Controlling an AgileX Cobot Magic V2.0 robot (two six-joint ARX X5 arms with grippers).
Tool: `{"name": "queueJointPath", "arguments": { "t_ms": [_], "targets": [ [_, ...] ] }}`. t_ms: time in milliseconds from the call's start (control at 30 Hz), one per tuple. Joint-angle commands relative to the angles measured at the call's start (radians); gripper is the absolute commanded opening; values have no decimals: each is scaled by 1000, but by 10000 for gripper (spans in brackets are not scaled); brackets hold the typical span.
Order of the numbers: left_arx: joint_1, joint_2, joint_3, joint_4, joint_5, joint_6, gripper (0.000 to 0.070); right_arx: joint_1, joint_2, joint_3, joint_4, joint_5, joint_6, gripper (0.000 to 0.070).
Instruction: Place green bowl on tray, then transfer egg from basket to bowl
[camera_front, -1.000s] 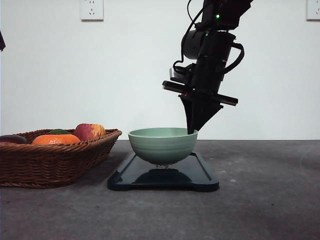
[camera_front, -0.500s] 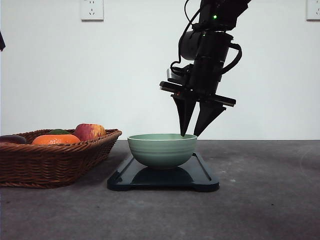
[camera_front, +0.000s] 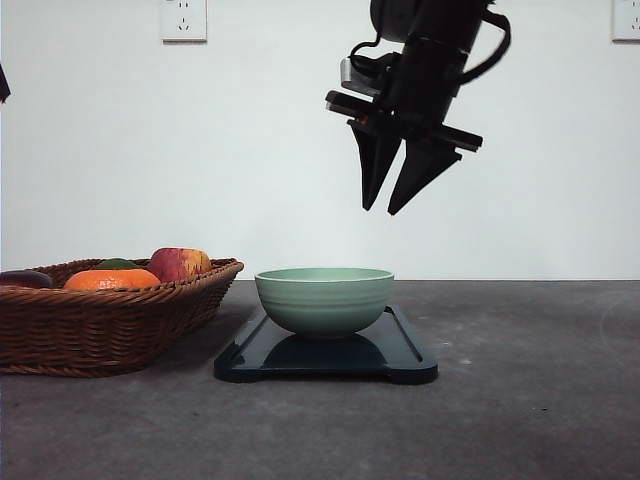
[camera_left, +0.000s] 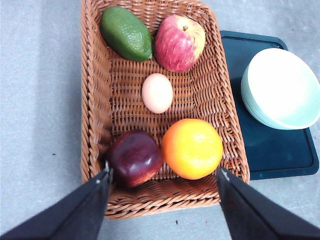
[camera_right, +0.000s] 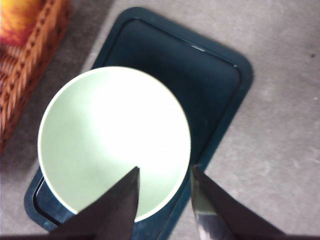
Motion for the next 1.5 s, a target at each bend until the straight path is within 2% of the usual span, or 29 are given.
{"name": "queueJointPath", "arguments": {
  "t_ms": [0, 167, 333, 500, 767, 933, 967, 1067, 1167, 1267, 1300, 1467],
  "targets": [
    [-3, 6, 21, 8, 6, 0, 425, 8, -43, -58, 66, -8, -8, 198],
    [-3, 6, 21, 8, 6, 0, 425, 8, -200, -295, 246, -10, -34, 198],
    [-3, 6, 21, 8, 6, 1, 425, 7, -347, -509, 373, -14, -79, 198],
    [-3, 6, 21, 10, 6, 4, 425, 2, -483, -698, 445, -18, -116, 198],
    [-3, 6, 21, 14, 6, 3, 425, -15, -710, -961, 537, -39, -102, 198],
    [-9, 6, 21, 52, 6, 0, 418, -25, -834, -1054, 531, -36, -70, 198],
    [-15, 6, 21, 58, 6, -5, 404, -24, -853, -1064, 528, -36, -62, 198],
    [-40, 14, 21, 64, 6, -56, 297, -24, -899, -1074, 507, -37, -58, 198],
    [-76, 43, 26, 63, 6, -61, 323, -24, -920, -1074, 510, -37, -59, 198],
    [-116, 90, 42, 64, 6, -59, 446, -24, -925, -1074, 512, -37, -59, 198],
    [-128, 110, 50, 64, 5, -54, 462, -24, -925, -1074, 512, -37, -59, 198],
    [-183, 236, 122, 63, -38, -29, 455, -24, -924, -1074, 512, -37, -59, 198]
  ]
}}
